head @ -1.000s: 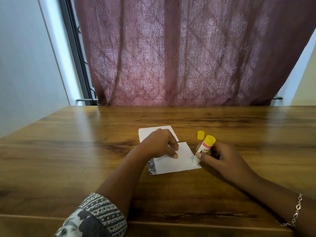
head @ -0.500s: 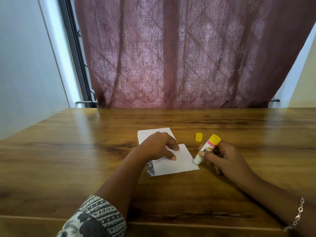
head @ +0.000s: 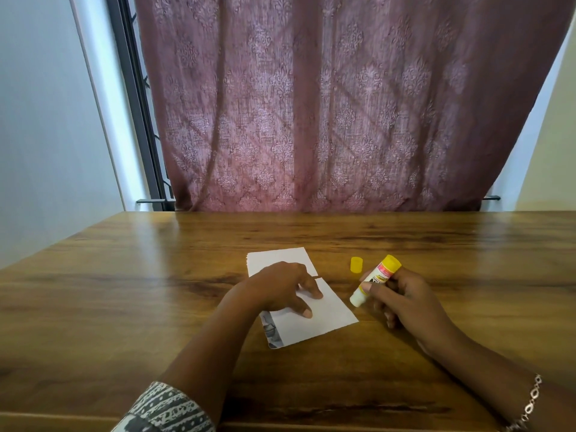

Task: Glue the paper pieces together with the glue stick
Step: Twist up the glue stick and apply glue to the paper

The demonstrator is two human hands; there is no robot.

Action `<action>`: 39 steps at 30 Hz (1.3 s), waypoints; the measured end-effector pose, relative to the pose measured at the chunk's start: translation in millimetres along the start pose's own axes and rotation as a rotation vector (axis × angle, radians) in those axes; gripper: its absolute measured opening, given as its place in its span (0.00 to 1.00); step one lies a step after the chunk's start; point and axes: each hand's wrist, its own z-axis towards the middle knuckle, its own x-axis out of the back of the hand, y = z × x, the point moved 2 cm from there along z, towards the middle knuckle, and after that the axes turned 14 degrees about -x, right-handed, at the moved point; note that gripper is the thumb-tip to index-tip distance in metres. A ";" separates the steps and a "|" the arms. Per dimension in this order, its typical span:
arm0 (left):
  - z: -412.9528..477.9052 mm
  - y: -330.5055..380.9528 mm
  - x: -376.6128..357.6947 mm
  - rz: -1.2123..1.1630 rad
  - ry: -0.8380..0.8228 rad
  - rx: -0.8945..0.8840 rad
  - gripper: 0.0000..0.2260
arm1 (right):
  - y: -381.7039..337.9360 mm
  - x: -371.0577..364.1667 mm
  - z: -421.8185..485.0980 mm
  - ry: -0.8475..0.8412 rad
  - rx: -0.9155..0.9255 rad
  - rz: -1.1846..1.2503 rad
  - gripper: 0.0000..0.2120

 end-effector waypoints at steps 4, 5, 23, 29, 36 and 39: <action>-1.3 3.0 -2.0 0.041 0.038 0.047 0.18 | 0.3 0.5 -0.1 -0.006 -0.008 0.018 0.02; -1.6 4.2 -2.6 0.058 0.039 0.054 0.18 | 0.1 0.5 -0.2 -0.005 -0.009 0.019 0.02; 8.9 28.8 -24.0 0.516 0.202 0.302 0.27 | 3.5 4.2 12.6 0.129 -0.014 0.039 0.04; 7.9 35.1 -17.8 0.355 0.373 0.121 0.14 | 4.7 -0.7 29.2 0.149 0.022 -0.081 0.06; 7.8 30.7 -17.0 0.071 0.290 0.122 0.15 | 2.1 -9.0 49.8 0.151 0.062 -0.226 0.09; 8.8 29.0 -16.9 0.048 0.268 0.137 0.14 | 1.8 -11.2 53.6 0.165 0.071 -0.277 0.08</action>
